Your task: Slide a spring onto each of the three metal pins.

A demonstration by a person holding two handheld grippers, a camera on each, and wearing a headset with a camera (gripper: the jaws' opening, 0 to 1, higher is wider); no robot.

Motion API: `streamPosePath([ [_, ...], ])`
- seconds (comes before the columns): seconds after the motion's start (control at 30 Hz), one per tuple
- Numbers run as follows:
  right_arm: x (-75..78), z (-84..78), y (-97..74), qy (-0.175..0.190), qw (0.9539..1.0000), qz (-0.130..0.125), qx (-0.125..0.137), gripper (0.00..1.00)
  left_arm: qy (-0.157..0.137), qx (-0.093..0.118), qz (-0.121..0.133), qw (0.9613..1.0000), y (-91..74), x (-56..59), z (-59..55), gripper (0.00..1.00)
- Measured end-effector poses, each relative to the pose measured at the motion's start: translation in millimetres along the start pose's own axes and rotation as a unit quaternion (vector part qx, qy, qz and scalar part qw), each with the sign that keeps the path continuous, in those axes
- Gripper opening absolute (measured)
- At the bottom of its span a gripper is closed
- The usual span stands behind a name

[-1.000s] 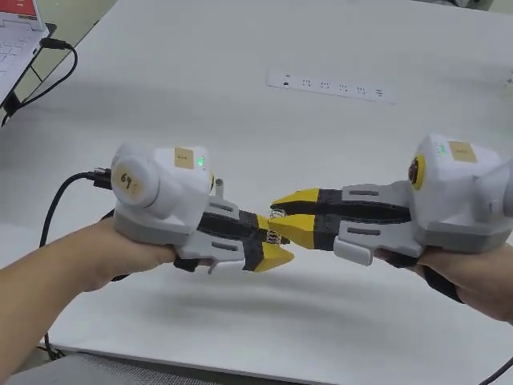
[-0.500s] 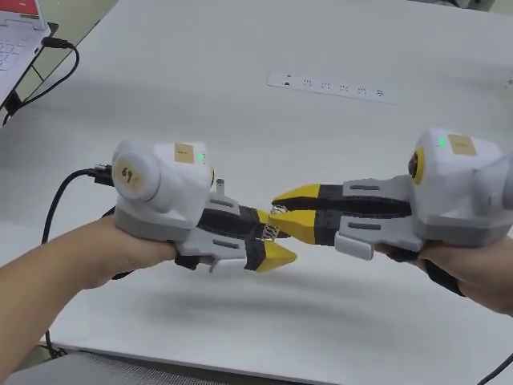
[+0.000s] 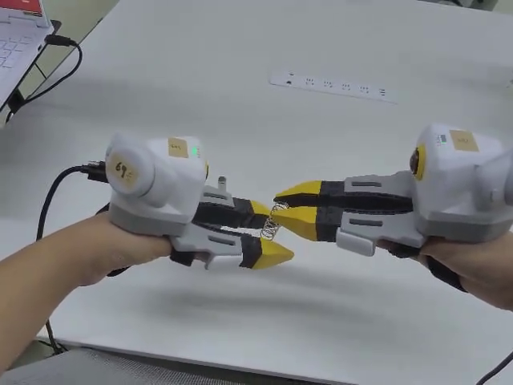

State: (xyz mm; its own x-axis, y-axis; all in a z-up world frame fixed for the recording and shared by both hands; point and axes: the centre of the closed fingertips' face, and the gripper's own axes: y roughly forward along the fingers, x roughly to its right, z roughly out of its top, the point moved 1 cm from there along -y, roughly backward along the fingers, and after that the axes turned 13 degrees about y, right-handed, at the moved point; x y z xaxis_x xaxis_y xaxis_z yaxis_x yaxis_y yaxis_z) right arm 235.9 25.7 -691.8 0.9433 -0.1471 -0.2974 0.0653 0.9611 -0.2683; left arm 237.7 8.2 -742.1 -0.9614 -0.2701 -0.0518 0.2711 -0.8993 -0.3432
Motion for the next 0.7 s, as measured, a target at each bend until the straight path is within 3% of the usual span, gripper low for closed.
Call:
streamPosePath([
  [0.3,1.0,-0.9,0.2,-0.007,1.0,-0.003,-0.006,0.07,-0.005,-0.002,0.027,0.9996,-15.8,-7.2,-5.2,0.29],
  [0.7,4.6,-1.9,1.3,-0.007,0.9999,-0.009,-0.007,0.07,-0.008,-0.004,0.087,0.9962,-38.8,-25.9,-15.7,0.58],
])
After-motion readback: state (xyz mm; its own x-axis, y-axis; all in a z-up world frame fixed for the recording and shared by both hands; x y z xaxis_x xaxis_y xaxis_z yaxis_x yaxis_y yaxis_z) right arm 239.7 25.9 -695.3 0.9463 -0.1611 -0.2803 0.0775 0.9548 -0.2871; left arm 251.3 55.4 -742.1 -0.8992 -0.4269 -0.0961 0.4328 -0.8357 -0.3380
